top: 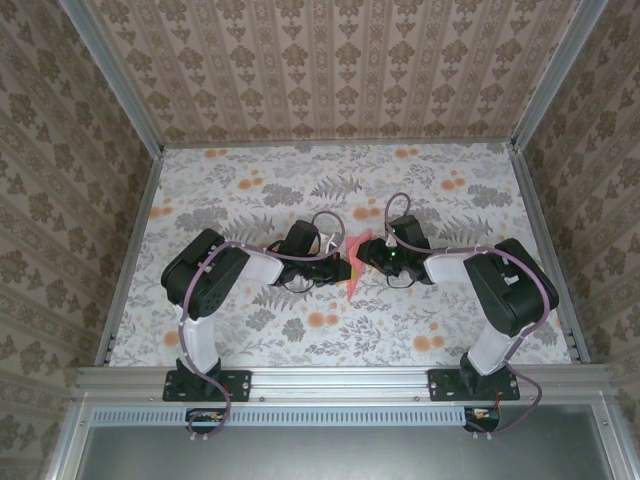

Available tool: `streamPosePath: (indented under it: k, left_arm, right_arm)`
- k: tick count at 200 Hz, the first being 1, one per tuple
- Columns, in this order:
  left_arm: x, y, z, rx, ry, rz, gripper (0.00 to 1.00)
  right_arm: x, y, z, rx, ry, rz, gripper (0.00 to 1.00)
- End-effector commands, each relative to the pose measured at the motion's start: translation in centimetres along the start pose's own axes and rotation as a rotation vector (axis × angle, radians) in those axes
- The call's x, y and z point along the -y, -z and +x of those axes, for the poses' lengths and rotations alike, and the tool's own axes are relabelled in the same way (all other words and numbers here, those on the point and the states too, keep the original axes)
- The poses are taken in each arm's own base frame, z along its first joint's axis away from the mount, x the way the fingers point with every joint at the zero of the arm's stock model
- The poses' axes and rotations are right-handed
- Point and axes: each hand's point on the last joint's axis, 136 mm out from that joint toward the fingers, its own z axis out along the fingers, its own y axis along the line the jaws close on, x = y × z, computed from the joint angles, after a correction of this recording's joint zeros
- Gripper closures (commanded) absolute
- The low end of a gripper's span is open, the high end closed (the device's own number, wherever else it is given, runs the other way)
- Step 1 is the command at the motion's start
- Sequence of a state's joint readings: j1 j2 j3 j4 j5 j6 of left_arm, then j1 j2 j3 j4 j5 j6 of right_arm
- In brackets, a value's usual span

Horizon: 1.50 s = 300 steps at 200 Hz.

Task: Fold a paper plane with a square sheet of paper (fold left side to right side)
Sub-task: Fold the wing for the fifth time at the center of the table.

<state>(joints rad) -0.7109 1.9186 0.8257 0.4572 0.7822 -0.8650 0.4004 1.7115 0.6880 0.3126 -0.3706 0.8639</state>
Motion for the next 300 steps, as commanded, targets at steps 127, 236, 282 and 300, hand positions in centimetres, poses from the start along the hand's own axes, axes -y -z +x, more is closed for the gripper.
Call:
streamPosePath:
  k: [127, 236, 282, 300]
  left_arm:
    - [0.9, 3.0, -2.2, 0.048, -0.010, 0.001, 0.60]
    - [-0.8, 1.4, -5.1, 0.043, 0.022, -0.013, 0.59]
    - [-1.0, 0.9, -5.6, 0.042, 0.020, -0.006, 0.73]
    - [-1.0, 0.8, -5.8, 0.047, 0.011, 0.000, 0.79]
  right_arm:
    - [4.6, -1.2, 2.5, -0.086, -0.053, 0.185, 0.57]
    - [4.6, -1.2, 2.5, -0.088, -0.051, 0.188, 0.57]
    - [4.5, -1.2, 2.5, -0.090, -0.051, 0.182, 0.57]
    - [4.5, -1.2, 2.5, -0.090, -0.050, 0.183, 0.57]
